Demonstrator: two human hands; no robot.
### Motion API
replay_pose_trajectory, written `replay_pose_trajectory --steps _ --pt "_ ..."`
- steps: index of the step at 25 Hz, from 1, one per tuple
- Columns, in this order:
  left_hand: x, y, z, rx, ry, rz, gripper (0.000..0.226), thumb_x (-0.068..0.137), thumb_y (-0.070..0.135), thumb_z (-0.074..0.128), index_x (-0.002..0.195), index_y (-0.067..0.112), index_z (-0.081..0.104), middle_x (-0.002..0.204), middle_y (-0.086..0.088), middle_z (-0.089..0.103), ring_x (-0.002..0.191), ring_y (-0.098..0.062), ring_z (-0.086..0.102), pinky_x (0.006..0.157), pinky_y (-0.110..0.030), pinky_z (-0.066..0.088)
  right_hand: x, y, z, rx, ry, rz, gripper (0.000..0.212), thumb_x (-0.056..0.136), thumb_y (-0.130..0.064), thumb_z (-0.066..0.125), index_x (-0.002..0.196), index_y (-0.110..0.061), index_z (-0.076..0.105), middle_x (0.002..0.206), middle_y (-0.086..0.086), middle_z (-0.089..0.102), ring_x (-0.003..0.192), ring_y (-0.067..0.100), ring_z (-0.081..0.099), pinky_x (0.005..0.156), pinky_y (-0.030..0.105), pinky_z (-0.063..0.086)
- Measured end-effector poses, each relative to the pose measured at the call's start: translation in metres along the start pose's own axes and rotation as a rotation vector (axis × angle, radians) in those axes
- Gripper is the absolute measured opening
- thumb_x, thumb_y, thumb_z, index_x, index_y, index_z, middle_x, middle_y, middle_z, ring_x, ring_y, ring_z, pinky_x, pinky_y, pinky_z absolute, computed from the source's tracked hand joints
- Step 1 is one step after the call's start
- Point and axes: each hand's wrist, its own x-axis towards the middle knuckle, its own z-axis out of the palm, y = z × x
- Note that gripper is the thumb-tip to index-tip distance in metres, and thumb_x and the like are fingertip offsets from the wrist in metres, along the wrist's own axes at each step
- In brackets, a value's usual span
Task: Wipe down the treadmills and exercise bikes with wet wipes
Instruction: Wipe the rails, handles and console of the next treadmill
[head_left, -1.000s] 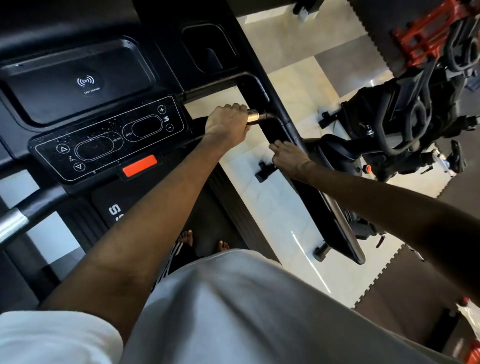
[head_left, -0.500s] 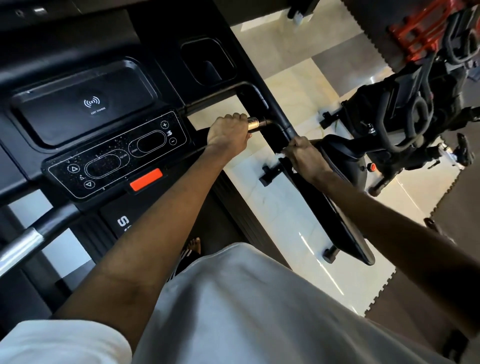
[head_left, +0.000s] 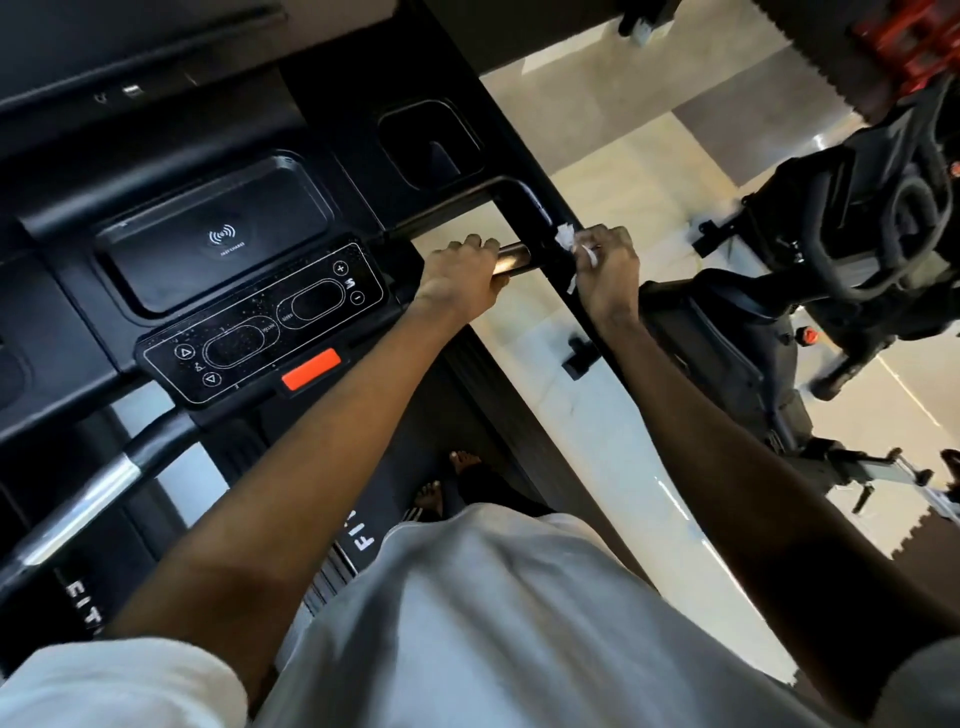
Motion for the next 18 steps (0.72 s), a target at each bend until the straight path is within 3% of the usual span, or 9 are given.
replay_pose_trajectory --steps 2,5,8,11,14,16,18 --pt "-0.009 -0.003 -0.001 0.003 0.021 -0.037 0.043 0.101 0.040 0.052 0.135 0.014 0.051 0.125 -0.010 0.061 0.112 -0.032 0.062 0.086 -0.043 0.049 0.004 -0.012 0.014 0.030 -0.033 0.011 0.021 0.097 -0.006 0.054 0.112 -0.007 0.068 0.116 0.013 0.058 0.099 0.022 0.063 0.088 0.011 0.038" --pt "-0.020 -0.010 -0.003 0.017 0.027 -0.109 0.042 0.101 0.042 0.053 0.133 0.015 0.055 0.126 -0.009 0.062 0.116 -0.031 0.061 0.095 -0.043 0.047 -0.008 -0.026 0.032 0.080 -0.080 -0.068 0.023 0.098 -0.008 0.053 0.114 -0.004 0.068 0.117 0.013 0.057 0.103 0.023 0.062 0.091 0.012 0.037" --pt "-0.031 -0.017 -0.004 0.060 0.037 -0.129 0.045 0.101 0.043 0.052 0.136 0.014 0.053 0.129 -0.009 0.062 0.119 -0.030 0.060 0.104 -0.041 0.041 -0.011 -0.023 0.034 0.117 -0.074 -0.117 0.021 0.098 -0.014 0.058 0.113 -0.006 0.069 0.116 0.011 0.056 0.104 0.023 0.061 0.094 0.022 0.046" --pt "-0.044 -0.027 -0.004 0.151 0.060 -0.082 0.051 0.102 0.043 0.048 0.144 0.015 0.047 0.131 -0.007 0.063 0.122 -0.027 0.058 0.112 -0.041 0.024 -0.010 -0.019 0.036 0.122 -0.092 -0.143 0.019 0.099 -0.020 0.057 0.111 -0.006 0.064 0.120 0.010 0.054 0.107 0.026 0.059 0.093 0.038 0.052" --pt "-0.047 -0.039 -0.011 0.115 0.021 -0.043 0.054 0.103 0.042 0.048 0.151 0.019 0.041 0.141 -0.004 0.060 0.127 -0.025 0.056 0.113 -0.040 0.020 -0.023 -0.032 0.044 0.132 -0.160 -0.296 0.016 0.099 -0.015 0.053 0.110 -0.005 0.058 0.127 0.009 0.053 0.110 0.025 0.059 0.091 0.036 0.052" --pt "-0.048 -0.043 -0.014 0.091 0.008 -0.020 0.055 0.103 0.043 0.049 0.152 0.020 0.040 0.144 -0.003 0.058 0.129 -0.022 0.055 0.113 -0.038 0.022 -0.027 -0.026 0.044 0.157 -0.106 -0.306 0.014 0.097 -0.012 0.054 0.107 -0.005 0.061 0.128 0.009 0.052 0.111 0.021 0.058 0.095 0.029 0.050" --pt "-0.050 -0.043 -0.013 0.077 0.021 -0.019 0.055 0.103 0.044 0.049 0.152 0.020 0.040 0.145 -0.002 0.057 0.132 -0.020 0.052 0.115 -0.039 0.019 -0.019 -0.008 0.038 0.190 0.007 -0.174 0.014 0.094 -0.009 0.057 0.104 -0.008 0.066 0.123 0.008 0.053 0.107 0.020 0.057 0.099 0.032 0.049"
